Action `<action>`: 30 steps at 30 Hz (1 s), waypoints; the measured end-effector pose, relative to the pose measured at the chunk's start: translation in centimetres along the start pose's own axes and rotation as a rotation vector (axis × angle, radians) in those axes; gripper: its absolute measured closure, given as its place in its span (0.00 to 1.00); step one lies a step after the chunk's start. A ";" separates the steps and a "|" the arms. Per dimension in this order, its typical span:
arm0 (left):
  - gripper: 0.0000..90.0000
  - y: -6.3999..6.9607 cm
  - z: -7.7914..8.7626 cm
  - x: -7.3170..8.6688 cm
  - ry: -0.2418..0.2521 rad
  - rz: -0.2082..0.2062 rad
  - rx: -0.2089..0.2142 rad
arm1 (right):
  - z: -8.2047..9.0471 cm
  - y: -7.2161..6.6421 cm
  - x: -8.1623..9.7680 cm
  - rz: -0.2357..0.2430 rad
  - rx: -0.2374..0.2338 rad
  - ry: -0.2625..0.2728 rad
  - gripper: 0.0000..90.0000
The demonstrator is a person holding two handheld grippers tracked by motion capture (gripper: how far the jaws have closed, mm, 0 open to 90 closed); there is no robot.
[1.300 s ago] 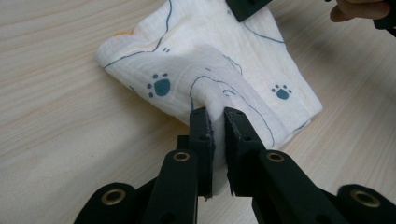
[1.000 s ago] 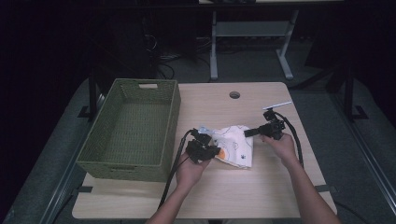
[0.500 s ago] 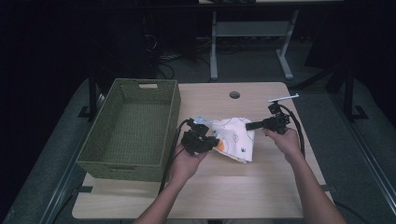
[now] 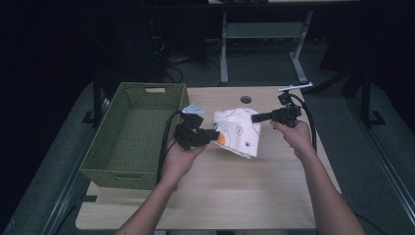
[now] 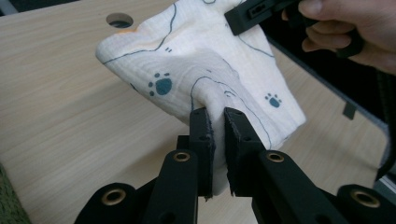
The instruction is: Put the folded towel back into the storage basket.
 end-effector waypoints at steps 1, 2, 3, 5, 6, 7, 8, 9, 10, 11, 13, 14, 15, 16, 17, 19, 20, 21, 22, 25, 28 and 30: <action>0.92 -0.1 0.3 -0.1 0.001 -0.005 -0.008 | -0.1 -0.3 -0.2 -0.002 -0.004 0.001 0.91; 0.92 -0.5 1.0 -0.4 -0.004 -0.019 -0.012 | -0.3 -0.8 -0.7 0.000 -0.009 0.002 0.91; 0.92 -0.5 1.0 -0.4 -0.004 -0.019 -0.012 | -0.3 -0.8 -0.7 0.000 -0.009 0.002 0.91; 0.92 -0.9 1.6 -0.7 0.005 -0.015 -0.019 | -0.5 -1.4 -1.1 0.008 -0.014 -0.001 0.91; 0.92 -1.2 1.9 -0.8 0.009 -0.010 -0.020 | -0.6 -1.7 -1.4 0.013 -0.016 0.000 0.91; 0.92 -1.4 2.2 -0.9 0.011 -0.008 -0.020 | -0.7 -2.1 -1.7 0.017 -0.019 0.000 0.91; 0.92 -1.6 2.4 -0.9 0.015 -0.006 -0.023 | -0.8 -2.6 -2.0 0.024 -0.018 -0.004 0.91; 0.92 -1.8 2.7 -1.0 0.016 -0.001 -0.025 | -0.9 -2.9 -2.2 0.026 -0.020 -0.003 0.91; 0.92 -2.1 2.9 -1.0 0.015 -0.002 -0.023 | -0.9 -2.9 -2.2 0.026 -0.020 -0.003 0.91; 0.92 -2.3 3.1 -1.0 0.026 0.008 -0.025 | -1.0 -3.2 -2.4 0.030 -0.024 -0.001 0.91; 0.92 -2.8 3.6 -0.9 0.026 0.013 -0.025 | -1.2 -3.7 -2.8 0.035 -0.025 -0.004 0.91; 0.92 -3.0 3.8 -0.9 0.031 0.019 -0.025 | -1.4 -3.9 -3.0 0.037 -0.027 -0.006 0.91; 0.92 -3.2 4.0 -0.9 0.036 0.021 -0.025 | -1.5 -4.1 -3.2 0.042 -0.026 -0.008 0.91; 0.92 -3.6 4.4 -0.8 0.038 0.026 -0.023 | -1.8 -4.6 -3.5 0.044 -0.032 -0.009 0.91; 0.92 -3.6 4.4 -0.8 0.038 0.026 -0.023 | -1.8 -4.6 -3.5 0.044 -0.032 -0.009 0.91; 0.92 -3.9 4.8 -0.7 0.046 0.032 -0.023 | -2.2 -5.1 -3.8 0.050 -0.029 -0.012 0.91; 0.92 -4.3 5.2 -0.7 0.049 0.035 -0.023 | -2.5 -5.5 -4.1 0.057 -0.032 -0.011 0.91; 0.92 -4.3 5.2 -0.7 0.049 0.035 -0.023 | -2.5 -5.5 -4.1 0.057 -0.032 -0.011 0.91; 0.92 -4.5 5.4 -0.6 0.051 0.036 -0.022 | -2.6 -5.7 -4.2 0.057 -0.037 -0.011 0.91; 0.92 -5.1 6.1 -0.7 0.058 0.044 -0.022 | -3.2 -6.6 -4.7 0.072 -0.038 -0.017 0.91; 0.92 -5.4 6.5 -0.7 0.060 0.043 -0.024 | -3.5 -7.2 -5.1 0.078 -0.041 -0.016 0.91; 0.92 -5.8 7.1 -0.7 0.063 0.047 -0.029 | -3.7 -7.5 -5.3 0.082 -0.043 -0.018 0.91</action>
Point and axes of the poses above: each handheld gripper's, and its own axes: z roughly backward along the jaws, x roughly out of its underside, y roughly to its right, the point moved 7 cm from there along -z, roughly forward along the jaws, and after that the axes turned 8 degrees about -z, right-handed, at the moved point
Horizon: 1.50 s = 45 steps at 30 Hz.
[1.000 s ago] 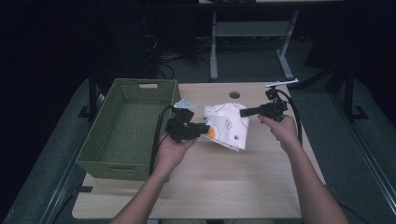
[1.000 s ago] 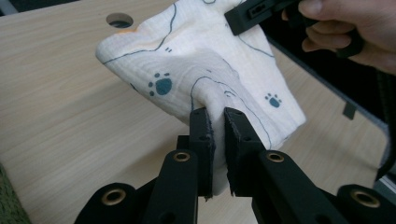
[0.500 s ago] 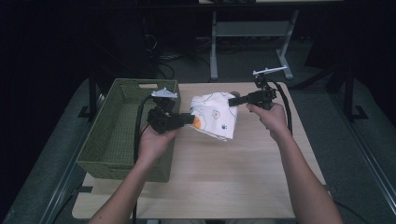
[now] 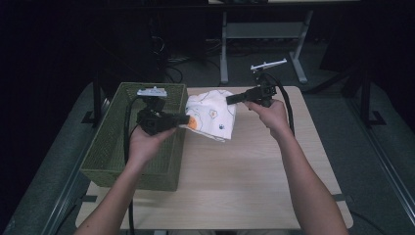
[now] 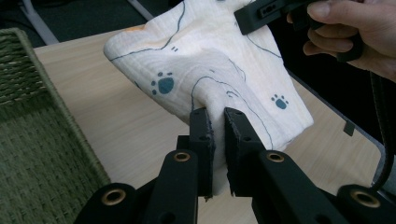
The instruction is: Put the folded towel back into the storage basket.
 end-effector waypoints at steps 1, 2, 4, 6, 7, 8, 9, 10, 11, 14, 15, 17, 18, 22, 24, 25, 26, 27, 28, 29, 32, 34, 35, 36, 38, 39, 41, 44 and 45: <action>0.92 0.0 0.0 0.0 0.000 0.000 0.000 | 0.0 0.0 0.0 0.000 0.000 0.000 0.91; 0.92 -0.4 0.3 0.1 -0.003 0.004 -0.007 | -0.3 -0.4 -0.2 0.006 -0.001 -0.002 0.91; 0.92 -0.7 0.6 0.3 0.004 0.016 -0.008 | -0.6 -0.8 -0.5 0.012 -0.002 -0.007 0.91; 0.92 -0.9 0.8 0.3 0.006 0.019 -0.009 | -0.8 -1.0 -0.6 0.016 -0.005 -0.005 0.91; 0.92 -1.1 1.0 0.4 0.006 0.019 -0.010 | -1.0 -1.1 -0.7 0.017 -0.008 -0.006 0.91; 0.92 -1.3 1.2 0.4 0.012 0.023 -0.010 | -1.4 -1.4 -0.9 0.019 -0.007 -0.013 0.91; 0.92 -1.4 1.4 0.5 0.013 0.023 -0.009 | -1.4 -1.4 -0.9 0.019 -0.007 -0.013 0.91; 0.92 -1.6 1.6 0.5 0.015 0.024 -0.011 | -1.6 -1.5 -0.9 0.020 -0.009 -0.016 0.91; 0.92 -1.7 1.8 0.6 0.017 0.029 -0.012 | -1.8 -1.6 -1.0 0.022 -0.009 -0.017 0.91; 0.92 -2.1 2.3 0.7 0.025 0.041 -0.014 | -2.3 -2.1 -1.3 0.031 -0.009 -0.025 0.91; 0.92 -2.3 2.4 0.8 0.027 0.040 -0.015 | -2.5 -2.3 -1.4 0.033 -0.009 -0.027 0.91; 0.92 -2.5 2.7 0.9 0.027 0.044 -0.017 | -2.8 -2.6 -1.6 0.036 -0.013 -0.025 0.91; 0.92 -2.8 3.0 1.0 0.029 0.048 -0.017 | -3.1 -2.7 -1.7 0.041 -0.012 -0.031 0.91; 0.92 -3.3 3.6 1.3 0.034 0.045 -0.021 | -3.9 -3.2 -2.0 0.043 -0.014 -0.036 0.91; 0.92 -3.5 3.8 1.3 0.034 0.045 -0.023 | -4.1 -3.4 -2.0 0.044 -0.015 -0.037 0.91; 0.92 -3.7 4.1 1.4 0.035 0.045 -0.026 | -4.5 -3.7 -2.2 0.047 -0.018 -0.041 0.91; 0.92 -3.7 4.1 1.4 0.035 0.045 -0.026 | -4.7 -3.8 -2.3 0.051 -0.017 -0.042 0.91; 0.92 -3.9 4.3 1.5 0.035 0.047 -0.027 | -4.7 -3.8 -2.3 0.051 -0.017 -0.042 0.91; 0.92 -4.1 4.6 1.6 0.037 0.048 -0.030 | -5.1 -4.0 -2.4 0.052 -0.024 -0.038 0.91; 0.92 -4.3 4.8 1.7 0.038 0.049 -0.030 | -5.2 -4.1 -2.4 0.050 -0.023 -0.043 0.91; 0.92 -4.5 5.1 1.8 0.040 0.052 -0.035 | -5.6 -4.2 -2.5 0.051 -0.023 -0.048 0.91; 0.92 -4.6 5.3 1.9 0.039 0.050 -0.036 | -6.1 -4.6 -2.7 0.057 -0.025 -0.055 0.91; 0.92 -4.7 5.4 2.0 0.039 0.051 -0.038 | -6.1 -4.6 -2.7 0.057 -0.025 -0.055 0.91; 0.92 -4.8 5.5 2.0 0.040 0.051 -0.039 | -6.3 -4.8 -2.8 0.061 -0.026 -0.055 0.91; 0.92 -5.1 5.9 2.1 0.042 0.054 -0.045 | -6.6 -5.2 -3.0 0.068 -0.027 -0.058 0.91; 0.92 -5.1 5.9 2.1 0.042 0.054 -0.045 | -6.6 -5.2 -3.0 0.068 -0.027 -0.058 0.91; 0.92 -5.3 6.1 2.2 0.043 0.054 -0.049 | -7.0 -5.6 -3.1 0.071 -0.027 -0.059 0.91; 0.92 -5.5 6.5 2.4 0.037 0.053 -0.054 | -7.4 -5.9 -3.2 0.073 -0.035 -0.061 0.91; 0.92 -5.6 6.5 2.5 0.037 0.052 -0.055 | -7.5 -5.9 -3.2 0.074 -0.033 -0.065 0.91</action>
Point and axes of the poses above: each handheld gripper's, and its own axes: z roughly backward along the jaws, x roughly out of its underside, y roughly to its right, the point moved 7 cm from there along -z, roughly forward along the jaws, and after that the axes turned 8 degrees about -z, right-handed, at the moved point
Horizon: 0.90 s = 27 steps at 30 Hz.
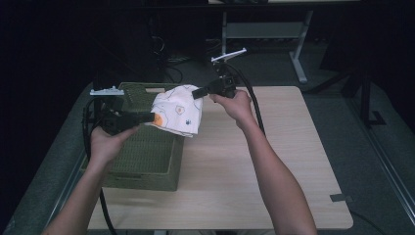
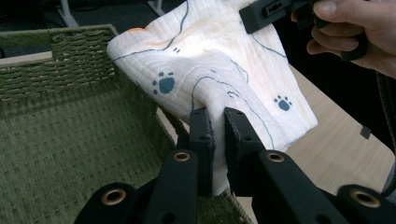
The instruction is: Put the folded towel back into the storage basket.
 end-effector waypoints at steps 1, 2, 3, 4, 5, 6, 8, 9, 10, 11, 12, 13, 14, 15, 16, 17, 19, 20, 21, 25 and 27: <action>0.92 -0.1 0.2 0.1 0.002 0.002 -0.001 | -0.2 -0.1 -0.1 -0.002 -0.002 -0.001 0.91; 0.92 -0.1 0.2 0.1 0.002 0.002 -0.001 | -0.2 -0.1 -0.1 -0.002 -0.002 -0.001 0.91; 0.92 -0.2 0.3 0.1 0.004 0.005 -0.002 | -0.5 -0.3 -0.1 0.001 -0.002 -0.005 0.91; 0.92 -0.3 0.4 0.1 0.002 0.004 -0.005 | -0.5 -0.3 -0.1 0.001 -0.002 -0.005 0.91; 0.92 -0.4 0.5 0.2 0.000 0.003 -0.007 | -0.8 -0.6 -0.3 0.005 -0.002 -0.008 0.91; 0.92 -0.5 0.6 0.3 0.001 0.003 -0.010 | -0.9 -0.7 -0.3 0.007 -0.001 -0.010 0.91; 0.92 -0.7 0.8 0.4 0.002 0.008 -0.012 | -1.1 -0.8 -0.4 0.010 -0.002 -0.010 0.91; 0.92 -0.9 0.9 0.5 0.004 0.012 -0.012 | -1.2 -0.9 -0.5 0.011 -0.001 -0.012 0.91; 0.92 -1.1 1.0 0.5 0.003 0.012 -0.015 | -1.4 -1.1 -0.6 0.013 -0.003 -0.010 0.91; 0.92 -1.4 1.2 0.7 0.003 0.018 -0.017 | -1.6 -1.2 -0.7 0.015 -0.004 -0.013 0.91; 0.92 -1.4 1.2 0.7 0.003 0.018 -0.017 | -1.6 -1.2 -0.7 0.015 -0.004 -0.013 0.91; 0.92 -1.5 1.3 0.9 0.003 0.018 -0.017 | -1.8 -1.3 -0.7 0.016 -0.004 -0.012 0.91; 0.92 -1.8 1.5 1.1 0.006 0.024 -0.021 | -2.2 -1.4 -0.8 0.019 -0.005 -0.018 0.91; 0.92 -1.9 1.6 1.2 0.006 0.027 -0.025 | -2.4 -1.5 -0.8 0.016 -0.008 -0.017 0.91; 0.92 -1.9 1.6 1.2 0.006 0.027 -0.025 | -2.7 -1.5 -0.8 0.013 -0.007 -0.022 0.91; 0.92 -2.2 1.8 1.5 0.007 0.033 -0.027 | -2.9 -1.5 -0.8 0.012 -0.005 -0.026 0.91; 0.92 -2.6 2.0 1.8 0.005 0.039 -0.032 | -3.4 -1.5 -0.8 0.003 -0.009 -0.031 0.91; 0.92 -2.6 2.0 1.8 0.005 0.039 -0.032 | -3.6 -1.5 -0.8 0.006 -0.011 -0.034 0.91; 0.92 -2.9 2.1 2.1 0.001 0.050 -0.034 | -3.8 -1.6 -0.7 0.005 -0.011 -0.037 0.91; 0.92 -3.4 2.3 2.5 -0.002 0.061 -0.043 | -4.6 -1.6 -0.7 0.003 -0.020 -0.042 0.91; 0.92 -3.7 2.6 2.8 -0.003 0.062 -0.051 | -5.3 -1.6 -0.7 0.002 -0.025 -0.045 0.91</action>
Point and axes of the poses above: each handheld gripper's, and its own axes: z roughly backward along the jaws, x roughly out of its underside, y roughly to its right, the point moved 7 cm from there along -z, roughly forward along the jaws, and after that the axes turned 8 degrees about -z, right-handed, at the moved point
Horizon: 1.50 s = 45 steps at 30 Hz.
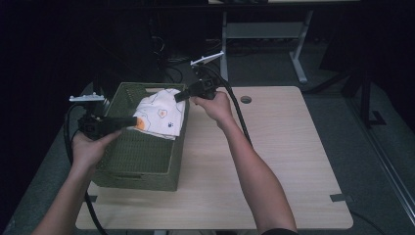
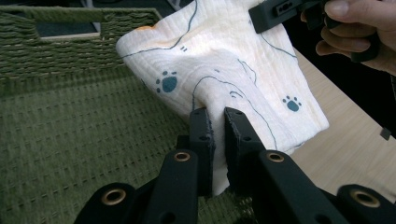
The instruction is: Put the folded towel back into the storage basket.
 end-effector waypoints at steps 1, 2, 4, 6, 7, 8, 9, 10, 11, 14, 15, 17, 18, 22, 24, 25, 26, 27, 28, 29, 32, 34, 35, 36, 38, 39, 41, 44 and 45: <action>0.92 0.0 0.0 0.0 0.000 0.000 0.000 | 0.0 0.0 0.0 0.000 0.000 0.000 0.91; 0.92 -0.1 0.1 0.1 0.000 0.001 -0.003 | -0.4 -0.1 0.0 -0.002 -0.006 0.000 0.91; 0.92 -0.5 0.3 0.3 -0.003 0.003 -0.008 | -0.6 -0.1 0.0 0.000 -0.004 -0.004 0.91; 0.92 -0.8 0.5 0.6 -0.005 0.006 -0.016 | -1.1 -0.2 0.0 -0.005 -0.011 -0.004 0.91; 0.92 -1.0 0.6 0.7 -0.004 0.011 -0.017 | -1.3 -0.2 0.0 -0.003 -0.009 -0.006 0.91; 0.92 -1.2 0.6 1.0 -0.006 0.018 -0.019 | -1.7 -0.3 0.0 -0.006 -0.013 -0.008 0.91; 0.92 -1.2 0.6 1.0 -0.006 0.018 -0.019 | -1.7 -0.3 0.0 -0.006 -0.013 -0.008 0.91; 0.92 -1.5 0.6 1.3 -0.011 0.022 -0.023 | -2.1 -0.3 0.0 -0.003 -0.017 -0.016 0.91; 0.92 -1.5 0.6 1.3 -0.011 0.022 -0.023 | -2.1 -0.3 0.0 -0.003 -0.017 -0.016 0.91; 0.92 -1.7 0.7 1.7 -0.012 0.028 -0.026 | -2.9 -0.2 0.1 -0.006 -0.018 -0.024 0.91; 0.92 -1.8 0.7 1.9 -0.015 0.029 -0.027 | -3.0 -0.2 0.1 -0.009 -0.020 -0.024 0.91; 0.92 -2.0 0.8 2.1 -0.015 0.032 -0.031 | -3.2 -0.2 0.1 -0.009 -0.020 -0.024 0.91; 0.92 -2.0 0.8 2.1 -0.016 0.032 -0.031 | -3.3 -0.2 0.1 -0.010 -0.022 -0.025 0.91; 0.92 -2.2 0.8 2.3 -0.016 0.033 -0.039 | -3.7 -0.3 0.1 -0.012 -0.026 -0.026 0.90; 0.92 -2.3 0.8 2.5 -0.019 0.031 -0.043 | -4.0 -0.3 0.1 -0.012 -0.030 -0.025 0.90; 0.92 -2.3 0.8 2.5 -0.019 0.031 -0.043 | -4.0 -0.3 0.1 -0.012 -0.030 -0.025 0.90; 0.92 -2.4 0.8 2.7 -0.022 0.033 -0.046 | -4.2 -0.2 0.1 -0.015 -0.033 -0.027 0.90; 0.92 -2.4 0.8 2.7 -0.022 0.033 -0.046 | -4.2 -0.2 0.1 -0.015 -0.033 -0.027 0.90; 0.92 -2.5 0.8 2.8 -0.022 0.035 -0.045 | -4.4 0.0 0.2 -0.015 -0.034 -0.031 0.90; 0.92 -2.5 0.8 2.8 -0.022 0.035 -0.045 | -4.4 0.0 0.2 -0.015 -0.034 -0.031 0.90; 0.92 -2.9 0.9 3.3 -0.026 0.041 -0.049 | -5.0 0.0 0.2 -0.021 -0.037 -0.039 0.90; 0.92 -3.3 1.1 3.7 -0.026 0.052 -0.054 | -5.6 0.0 0.2 -0.023 -0.042 -0.042 0.90; 0.92 -3.3 1.1 3.7 -0.026 0.052 -0.054 | -5.6 0.0 0.2 -0.023 -0.042 -0.042 0.90; 0.92 -3.4 1.1 3.9 -0.024 0.056 -0.056 | -5.8 0.0 0.2 -0.023 -0.042 -0.043 0.90; 0.92 -3.7 1.3 4.2 -0.019 0.075 -0.058 | -6.6 0.0 0.3 -0.023 -0.043 -0.054 0.90; 0.92 -4.0 1.3 4.6 -0.021 0.078 -0.059 | -6.9 0.0 0.4 -0.027 -0.040 -0.059 0.90; 0.92 -4.1 1.3 4.8 -0.022 0.085 -0.063 | -7.1 0.0 0.4 -0.028 -0.043 -0.063 0.90; 0.92 -4.6 1.2 5.5 -0.033 0.096 -0.074 | -7.8 -0.1 0.6 -0.027 -0.045 -0.072 0.90; 0.92 -4.6 1.2 5.5 -0.033 0.096 -0.074 | -7.9 -0.1 0.7 -0.025 -0.043 -0.073 0.90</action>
Point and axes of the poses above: each handheld gripper's, and its own axes: z roughly backward along the jaws, x roughly out of its underside, y roughly to its right, the point moved 7 cm from there along -z, roughly forward along the jaws, and after that the axes turned 8 degrees about -z, right-handed, at the moved point
